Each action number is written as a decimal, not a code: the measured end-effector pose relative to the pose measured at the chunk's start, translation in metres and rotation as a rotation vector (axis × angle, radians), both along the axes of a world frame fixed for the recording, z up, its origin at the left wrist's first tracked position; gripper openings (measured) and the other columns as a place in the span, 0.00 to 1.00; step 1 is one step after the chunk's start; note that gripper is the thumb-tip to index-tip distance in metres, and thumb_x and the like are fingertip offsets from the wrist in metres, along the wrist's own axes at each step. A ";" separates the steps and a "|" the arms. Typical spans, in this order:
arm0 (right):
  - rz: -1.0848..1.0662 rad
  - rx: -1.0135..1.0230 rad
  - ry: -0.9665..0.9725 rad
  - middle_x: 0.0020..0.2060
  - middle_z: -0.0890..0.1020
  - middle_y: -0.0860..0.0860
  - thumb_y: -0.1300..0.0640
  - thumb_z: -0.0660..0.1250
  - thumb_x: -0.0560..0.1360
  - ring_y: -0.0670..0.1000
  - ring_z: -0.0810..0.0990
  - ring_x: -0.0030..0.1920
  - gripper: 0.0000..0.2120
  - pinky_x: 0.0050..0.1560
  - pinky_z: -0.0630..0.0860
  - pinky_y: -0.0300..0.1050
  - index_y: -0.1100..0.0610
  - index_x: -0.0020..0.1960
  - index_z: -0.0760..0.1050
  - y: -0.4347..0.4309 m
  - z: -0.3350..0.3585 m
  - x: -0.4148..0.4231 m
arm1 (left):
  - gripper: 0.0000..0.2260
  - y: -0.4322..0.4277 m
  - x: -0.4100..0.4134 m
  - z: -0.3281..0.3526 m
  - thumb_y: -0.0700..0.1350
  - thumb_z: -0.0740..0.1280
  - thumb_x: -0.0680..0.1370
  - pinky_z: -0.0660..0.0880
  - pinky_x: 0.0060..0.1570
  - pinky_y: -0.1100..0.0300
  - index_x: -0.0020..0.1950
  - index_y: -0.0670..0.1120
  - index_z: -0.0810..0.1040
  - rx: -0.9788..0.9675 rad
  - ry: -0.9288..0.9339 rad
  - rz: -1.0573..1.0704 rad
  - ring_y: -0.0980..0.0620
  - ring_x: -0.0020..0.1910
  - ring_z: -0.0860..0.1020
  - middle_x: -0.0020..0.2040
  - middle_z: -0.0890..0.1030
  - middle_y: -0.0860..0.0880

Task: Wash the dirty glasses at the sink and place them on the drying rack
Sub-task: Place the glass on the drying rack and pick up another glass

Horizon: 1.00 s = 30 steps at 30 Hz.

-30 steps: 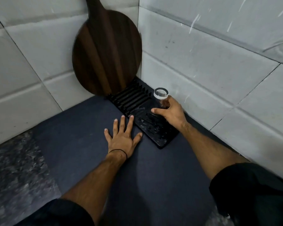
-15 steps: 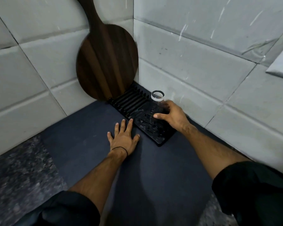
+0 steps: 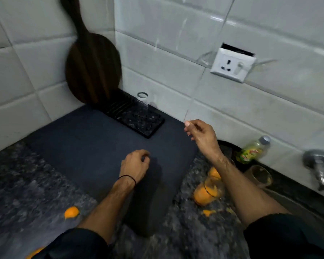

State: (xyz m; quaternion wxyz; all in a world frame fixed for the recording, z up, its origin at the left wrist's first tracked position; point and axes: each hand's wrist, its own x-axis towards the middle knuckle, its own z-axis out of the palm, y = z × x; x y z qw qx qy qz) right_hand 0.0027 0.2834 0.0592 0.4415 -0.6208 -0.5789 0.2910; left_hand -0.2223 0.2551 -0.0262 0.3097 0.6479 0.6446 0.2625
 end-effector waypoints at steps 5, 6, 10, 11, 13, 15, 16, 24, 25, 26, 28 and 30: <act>-0.228 0.106 0.027 0.36 0.84 0.51 0.55 0.66 0.81 0.42 0.79 0.35 0.13 0.38 0.75 0.38 0.59 0.44 0.84 -0.095 0.019 0.036 | 0.10 -0.057 0.035 -0.001 0.46 0.63 0.79 0.75 0.55 0.49 0.56 0.49 0.81 0.015 0.122 -0.151 0.44 0.55 0.79 0.56 0.82 0.48; -0.278 0.121 0.014 0.36 0.85 0.50 0.55 0.66 0.81 0.43 0.79 0.36 0.13 0.40 0.75 0.40 0.58 0.43 0.84 -0.111 0.018 0.043 | 0.09 -0.066 0.042 -0.004 0.46 0.63 0.79 0.75 0.54 0.50 0.55 0.48 0.81 0.022 0.142 -0.185 0.44 0.54 0.79 0.56 0.82 0.48; -0.391 0.103 -0.059 0.34 0.84 0.49 0.49 0.66 0.80 0.45 0.80 0.39 0.14 0.43 0.76 0.47 0.54 0.42 0.84 -0.165 0.006 0.060 | 0.11 -0.088 0.064 -0.018 0.46 0.62 0.78 0.73 0.57 0.48 0.58 0.48 0.79 0.069 0.172 -0.306 0.46 0.60 0.76 0.60 0.78 0.50; -0.400 0.089 -0.100 0.37 0.84 0.52 0.48 0.66 0.80 0.45 0.80 0.41 0.13 0.45 0.76 0.48 0.55 0.43 0.83 -0.176 0.001 0.061 | 0.13 -0.091 0.069 -0.022 0.48 0.62 0.79 0.71 0.61 0.47 0.62 0.50 0.78 0.075 0.208 -0.350 0.46 0.66 0.72 0.66 0.75 0.51; -0.361 0.062 -0.196 0.44 0.84 0.52 0.52 0.68 0.80 0.42 0.79 0.45 0.09 0.48 0.75 0.40 0.56 0.49 0.83 -0.194 -0.008 0.058 | 0.19 -0.096 0.074 -0.031 0.53 0.57 0.83 0.57 0.72 0.41 0.75 0.55 0.68 0.008 0.334 -0.453 0.47 0.78 0.57 0.79 0.60 0.52; -0.248 0.045 -0.309 0.47 0.82 0.49 0.54 0.68 0.80 0.37 0.77 0.47 0.07 0.47 0.70 0.28 0.56 0.52 0.82 -0.202 -0.018 0.053 | 0.23 -0.099 0.075 -0.042 0.57 0.51 0.85 0.45 0.75 0.36 0.80 0.60 0.55 -0.105 0.452 -0.525 0.46 0.81 0.43 0.82 0.45 0.55; -0.192 0.036 -0.358 0.47 0.81 0.48 0.53 0.68 0.80 0.36 0.77 0.48 0.08 0.47 0.69 0.27 0.56 0.54 0.82 -0.204 -0.024 0.052 | 0.23 -0.101 0.073 -0.047 0.58 0.48 0.85 0.42 0.75 0.36 0.81 0.62 0.50 -0.135 0.490 -0.548 0.46 0.80 0.39 0.82 0.40 0.56; -0.009 -0.245 -0.760 0.59 0.76 0.52 0.50 0.69 0.77 0.58 0.74 0.59 0.16 0.56 0.74 0.54 0.54 0.62 0.74 -0.188 -0.067 0.041 | 0.24 -0.097 0.074 -0.044 0.60 0.48 0.84 0.40 0.74 0.35 0.80 0.64 0.45 -0.202 0.559 -0.580 0.46 0.80 0.37 0.81 0.37 0.57; -0.029 -0.247 -0.748 0.56 0.76 0.53 0.51 0.68 0.78 0.59 0.75 0.57 0.13 0.54 0.75 0.54 0.55 0.60 0.75 -0.184 -0.067 0.038 | 0.25 -0.095 0.074 -0.044 0.60 0.49 0.84 0.41 0.74 0.35 0.80 0.64 0.45 -0.210 0.558 -0.585 0.46 0.80 0.38 0.81 0.37 0.57; -0.046 -0.252 -0.729 0.53 0.77 0.53 0.52 0.68 0.78 0.59 0.77 0.55 0.10 0.52 0.75 0.54 0.57 0.56 0.76 -0.180 -0.067 0.036 | 0.25 -0.095 0.073 -0.043 0.60 0.49 0.84 0.41 0.74 0.35 0.80 0.64 0.46 -0.218 0.558 -0.589 0.46 0.80 0.38 0.81 0.38 0.57; -0.043 -0.274 -0.679 0.47 0.76 0.52 0.53 0.67 0.79 0.58 0.78 0.51 0.08 0.48 0.73 0.50 0.58 0.50 0.76 -0.175 -0.066 0.037 | 0.25 -0.094 0.074 -0.040 0.60 0.51 0.84 0.43 0.74 0.34 0.80 0.64 0.48 -0.229 0.555 -0.593 0.45 0.80 0.39 0.81 0.39 0.56; -0.025 -0.260 -0.636 0.45 0.76 0.52 0.55 0.67 0.79 0.56 0.78 0.50 0.07 0.47 0.71 0.49 0.59 0.48 0.75 -0.177 -0.066 0.040 | 0.25 -0.094 0.076 -0.035 0.58 0.53 0.84 0.44 0.74 0.33 0.80 0.63 0.50 -0.238 0.542 -0.592 0.44 0.80 0.41 0.82 0.41 0.55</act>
